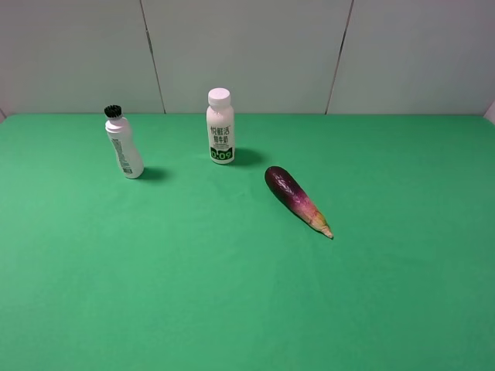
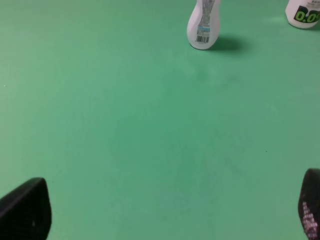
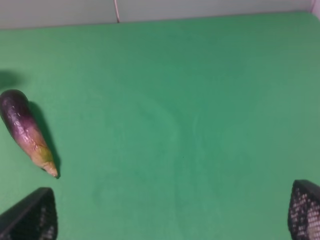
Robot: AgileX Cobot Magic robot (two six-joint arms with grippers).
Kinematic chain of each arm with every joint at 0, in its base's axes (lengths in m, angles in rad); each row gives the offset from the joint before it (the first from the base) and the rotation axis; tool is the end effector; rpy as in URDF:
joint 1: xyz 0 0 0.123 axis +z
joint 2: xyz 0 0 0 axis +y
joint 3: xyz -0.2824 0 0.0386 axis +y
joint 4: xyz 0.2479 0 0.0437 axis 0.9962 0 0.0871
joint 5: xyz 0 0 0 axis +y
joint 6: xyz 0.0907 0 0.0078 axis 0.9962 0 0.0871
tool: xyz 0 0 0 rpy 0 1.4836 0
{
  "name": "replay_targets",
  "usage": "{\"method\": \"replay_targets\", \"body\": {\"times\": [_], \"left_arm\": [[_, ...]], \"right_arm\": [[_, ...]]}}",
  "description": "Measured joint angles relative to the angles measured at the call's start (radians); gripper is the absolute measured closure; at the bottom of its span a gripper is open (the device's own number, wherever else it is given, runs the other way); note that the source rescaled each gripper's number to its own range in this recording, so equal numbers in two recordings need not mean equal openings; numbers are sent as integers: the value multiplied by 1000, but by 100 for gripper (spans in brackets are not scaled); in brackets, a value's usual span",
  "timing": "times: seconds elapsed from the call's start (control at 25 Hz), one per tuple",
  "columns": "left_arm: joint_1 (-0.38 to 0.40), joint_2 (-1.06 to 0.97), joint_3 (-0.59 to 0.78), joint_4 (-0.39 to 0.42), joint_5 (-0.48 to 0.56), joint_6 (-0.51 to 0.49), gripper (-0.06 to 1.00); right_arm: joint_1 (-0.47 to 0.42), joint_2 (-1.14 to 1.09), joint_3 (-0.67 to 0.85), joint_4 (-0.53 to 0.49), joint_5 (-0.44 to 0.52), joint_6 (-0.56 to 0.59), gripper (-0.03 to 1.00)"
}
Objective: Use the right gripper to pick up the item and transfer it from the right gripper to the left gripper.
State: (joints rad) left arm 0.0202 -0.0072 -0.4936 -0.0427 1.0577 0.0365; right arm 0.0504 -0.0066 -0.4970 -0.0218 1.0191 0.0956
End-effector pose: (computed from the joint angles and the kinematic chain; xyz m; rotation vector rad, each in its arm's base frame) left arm -0.0050 -0.0035 0.2757 0.0185 2.0397 -0.0156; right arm -0.0038 -0.0019 0.2797 0.0457 1.9990 0.0679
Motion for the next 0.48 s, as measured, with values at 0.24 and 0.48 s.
{"method": "replay_targets", "body": {"times": [0.24, 0.48], "left_arm": [[0, 0, 0, 0, 0, 0, -4], [0, 0, 0, 0, 0, 0, -4]], "right_arm": [[0, 0, 0, 0, -1, -1, -3], [0, 0, 0, 0, -1, -2, -3]]}}
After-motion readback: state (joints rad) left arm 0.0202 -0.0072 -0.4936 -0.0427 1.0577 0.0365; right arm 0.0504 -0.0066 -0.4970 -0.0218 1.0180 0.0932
